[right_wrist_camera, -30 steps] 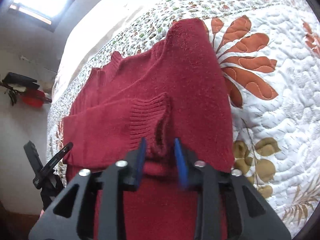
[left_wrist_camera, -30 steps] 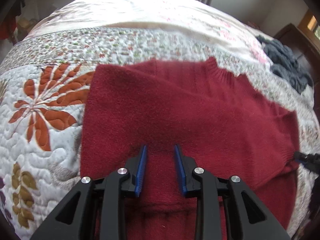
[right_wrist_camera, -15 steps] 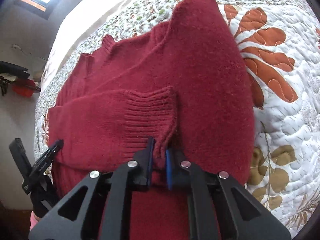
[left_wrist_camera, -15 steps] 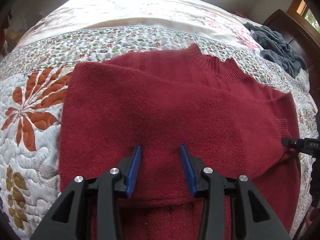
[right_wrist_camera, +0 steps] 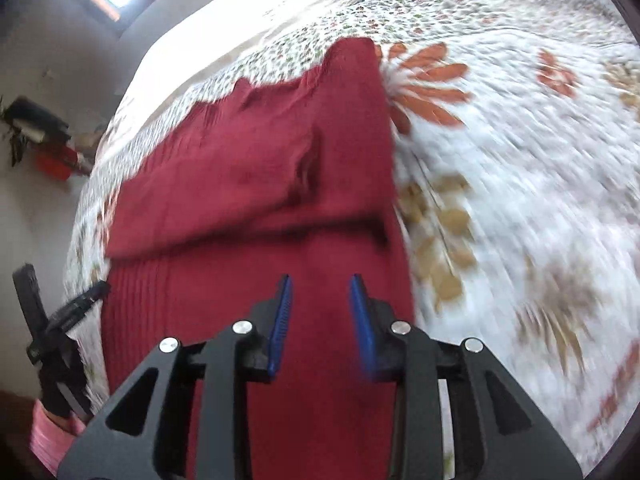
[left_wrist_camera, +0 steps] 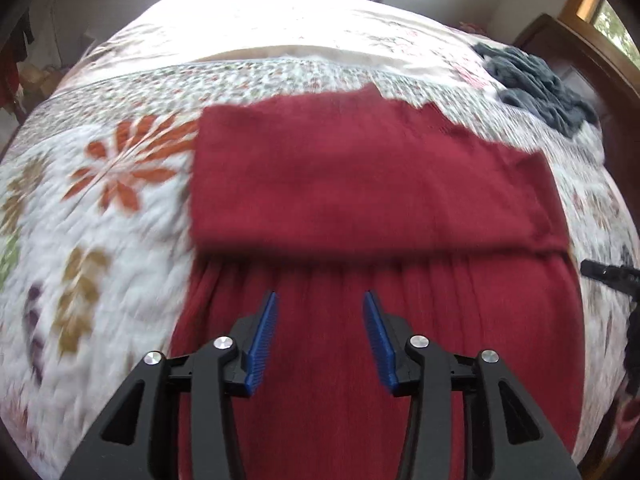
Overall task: Fold small clothes
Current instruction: 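Move both tools down to the ribbed sweater hem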
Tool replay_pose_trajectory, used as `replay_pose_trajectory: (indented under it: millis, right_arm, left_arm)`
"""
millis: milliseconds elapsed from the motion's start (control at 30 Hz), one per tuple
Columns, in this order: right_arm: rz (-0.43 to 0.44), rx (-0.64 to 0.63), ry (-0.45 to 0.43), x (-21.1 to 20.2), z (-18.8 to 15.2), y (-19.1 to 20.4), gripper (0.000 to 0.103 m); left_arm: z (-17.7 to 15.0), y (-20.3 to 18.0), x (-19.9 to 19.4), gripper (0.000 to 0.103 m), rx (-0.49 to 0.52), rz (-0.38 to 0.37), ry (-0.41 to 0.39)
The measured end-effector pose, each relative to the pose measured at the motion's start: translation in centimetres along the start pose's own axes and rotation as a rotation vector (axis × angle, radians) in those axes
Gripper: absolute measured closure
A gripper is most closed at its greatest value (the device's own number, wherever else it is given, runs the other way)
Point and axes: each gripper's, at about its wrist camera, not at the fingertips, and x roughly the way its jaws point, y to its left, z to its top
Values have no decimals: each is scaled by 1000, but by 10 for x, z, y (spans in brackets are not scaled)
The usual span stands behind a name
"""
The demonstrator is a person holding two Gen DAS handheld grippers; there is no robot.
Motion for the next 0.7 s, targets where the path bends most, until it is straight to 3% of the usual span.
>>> replay_pose_trajectory:
  millis: [267, 400, 700]
  right_arm:
    - [-39, -29, 48, -41, -123, -11, 60]
    - [-19, 1, 71, -56, -170, -18, 54]
    - [0, 34, 112, -68, -225, -29, 51]
  left_arm:
    - [-103, 31, -62, 46, -43, 78, 70]
    - [-142, 47, -81, 39, -82, 69, 95]
    - [-196, 60, -84, 39, -121, 29, 172]
